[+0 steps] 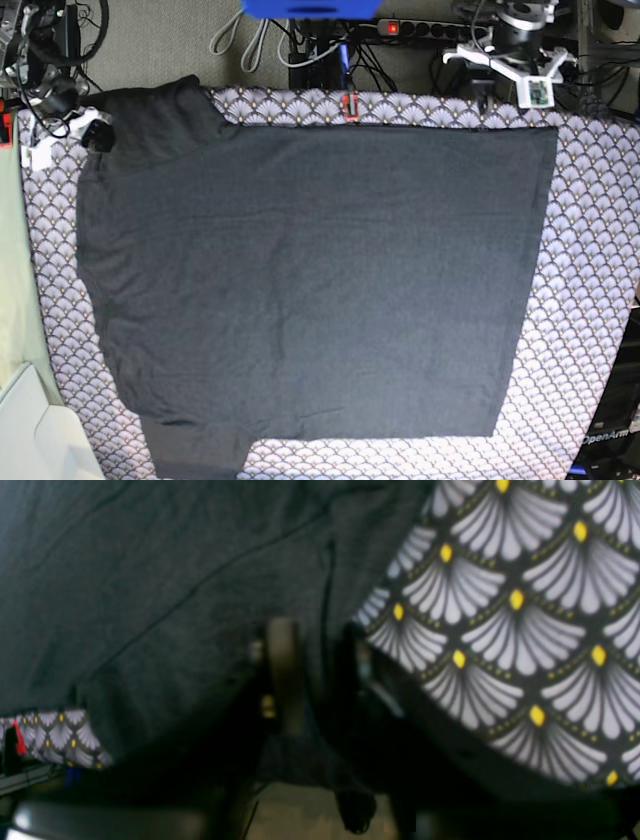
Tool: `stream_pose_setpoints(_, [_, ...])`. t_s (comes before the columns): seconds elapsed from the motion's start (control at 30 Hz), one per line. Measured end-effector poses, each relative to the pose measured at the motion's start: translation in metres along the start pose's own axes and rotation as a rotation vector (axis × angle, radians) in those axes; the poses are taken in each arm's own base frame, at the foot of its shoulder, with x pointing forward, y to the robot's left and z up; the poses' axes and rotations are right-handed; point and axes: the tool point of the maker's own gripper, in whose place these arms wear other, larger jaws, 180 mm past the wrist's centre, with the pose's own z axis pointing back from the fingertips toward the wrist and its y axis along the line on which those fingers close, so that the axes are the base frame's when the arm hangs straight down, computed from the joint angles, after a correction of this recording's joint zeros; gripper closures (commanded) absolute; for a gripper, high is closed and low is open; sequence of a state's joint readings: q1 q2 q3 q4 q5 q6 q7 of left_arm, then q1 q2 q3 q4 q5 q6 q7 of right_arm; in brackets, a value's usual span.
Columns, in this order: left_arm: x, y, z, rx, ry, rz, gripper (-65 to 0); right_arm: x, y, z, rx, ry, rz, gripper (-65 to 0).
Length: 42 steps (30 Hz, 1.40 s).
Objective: Fold the T-shirt properly
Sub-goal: 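Move both grippers down to the shirt's shoulder corners and grasp them, then lift the shoulder corners and pull them toward the hem with both grippers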
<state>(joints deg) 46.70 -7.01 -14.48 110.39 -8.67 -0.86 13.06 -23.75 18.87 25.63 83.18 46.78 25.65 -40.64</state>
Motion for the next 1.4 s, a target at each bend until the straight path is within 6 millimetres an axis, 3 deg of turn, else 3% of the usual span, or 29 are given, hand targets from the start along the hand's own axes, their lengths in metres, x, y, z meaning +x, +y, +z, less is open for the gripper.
stream_pose_setpoints(0.1, [-0.011, 0.005, -0.017, 0.014, 0.023, 0.007, -33.6, -0.001, 0.0, 0.0, 0.001, 0.007, 0.0, -0.5])
stream_pose_setpoints(0.2, [-0.025, 0.01, -0.028, 0.029, 0.056, 0.016, -33.6, -0.002, 0.0, -0.001, 0.001, 0.01, -0.001, 0.0])
stream_pose_setpoints(0.3, [-0.024, 0.012, -0.032, 0.032, 0.052, 0.02, -33.6, -0.002, 0.0, -0.001, 0.001, 0.01, -0.001, 0.0])
stream_pose_setpoints(0.6, [-0.004, 0.09, -0.026, 0.126, -0.01, 0.193, -33.7, -0.002, 0.0, -0.001, 0.0, 0.012, 0.001, 0.0])
stream_pose_setpoints(0.77, [-0.009, 0.107, -0.041, 0.143, 0.037, 0.261, -33.7, -0.001, 0.0, -0.001, 0.002, 0.016, 0.002, 0.0])
stream_pose_setpoints(1.1, [-0.001, 0.108, -0.068, 0.144, 0.019, 0.314, -33.7, 0.001, 0.002, -0.004, 0.008, 0.012, -0.001, 0.0])
stream_pose_setpoints(1.23, [-0.016, 0.111, -0.075, 0.149, 0.037, 0.335, -33.7, 0.001, 0.002, -0.004, 0.008, 0.013, -0.001, 0.0])
stream_pose_setpoints(1.4, [-0.014, 0.109, -0.085, 0.123, 0.017, 0.352, -33.7, 0.001, 0.002, -0.004, 0.008, 0.014, 0.0, 0.0])
